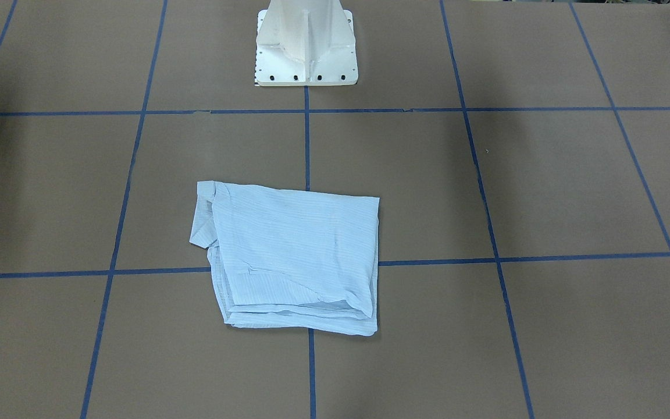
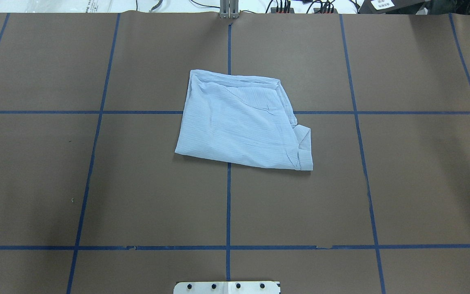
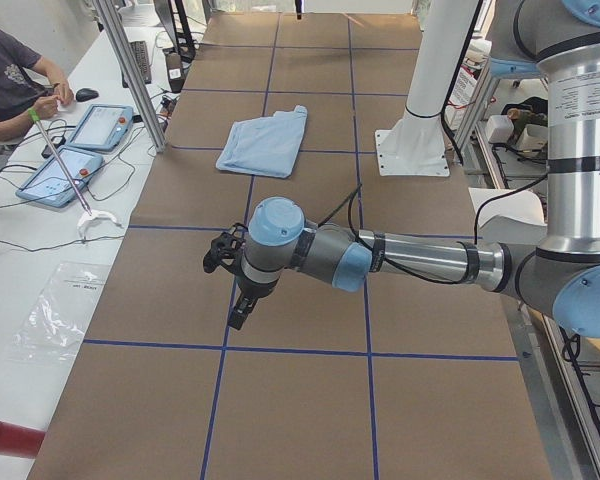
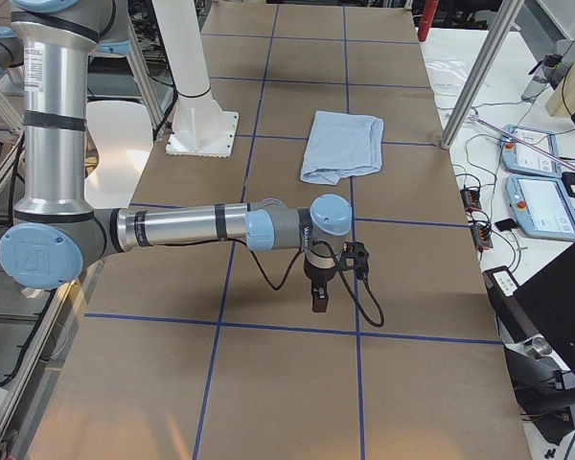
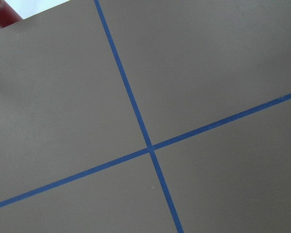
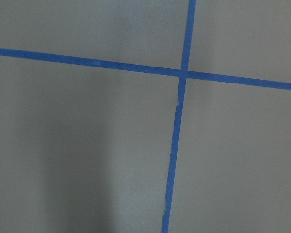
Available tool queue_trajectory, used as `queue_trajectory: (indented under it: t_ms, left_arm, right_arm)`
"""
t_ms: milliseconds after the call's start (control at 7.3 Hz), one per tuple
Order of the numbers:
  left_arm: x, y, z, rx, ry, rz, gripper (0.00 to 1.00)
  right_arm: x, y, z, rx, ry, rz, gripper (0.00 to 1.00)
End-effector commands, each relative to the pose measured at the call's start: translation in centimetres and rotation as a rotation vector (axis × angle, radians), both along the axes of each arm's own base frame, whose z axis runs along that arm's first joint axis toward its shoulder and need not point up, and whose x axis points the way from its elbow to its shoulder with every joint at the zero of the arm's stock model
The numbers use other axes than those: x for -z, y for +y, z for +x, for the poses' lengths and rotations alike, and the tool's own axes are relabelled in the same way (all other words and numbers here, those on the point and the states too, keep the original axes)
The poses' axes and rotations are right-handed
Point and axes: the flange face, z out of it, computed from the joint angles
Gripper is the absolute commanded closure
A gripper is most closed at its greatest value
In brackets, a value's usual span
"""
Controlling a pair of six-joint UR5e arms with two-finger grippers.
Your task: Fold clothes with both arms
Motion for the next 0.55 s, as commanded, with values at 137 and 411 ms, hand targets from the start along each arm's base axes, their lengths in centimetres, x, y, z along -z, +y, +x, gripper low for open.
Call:
queue_trajectory:
  t_ms: [137,411]
  left_arm:
    - [-0.53,0.23,-0.01,0.056,0.026,-0.078,0.01]
    - [-0.41,0.28,0.1,0.049,0.029,-0.072,0.01]
  right_arm:
    - [0.94,-0.55,-0.09,0.0,-0.002,0.021,0.0]
    - [0.91,-0.67,-0.17,-0.011,0.0,0.01,0.0]
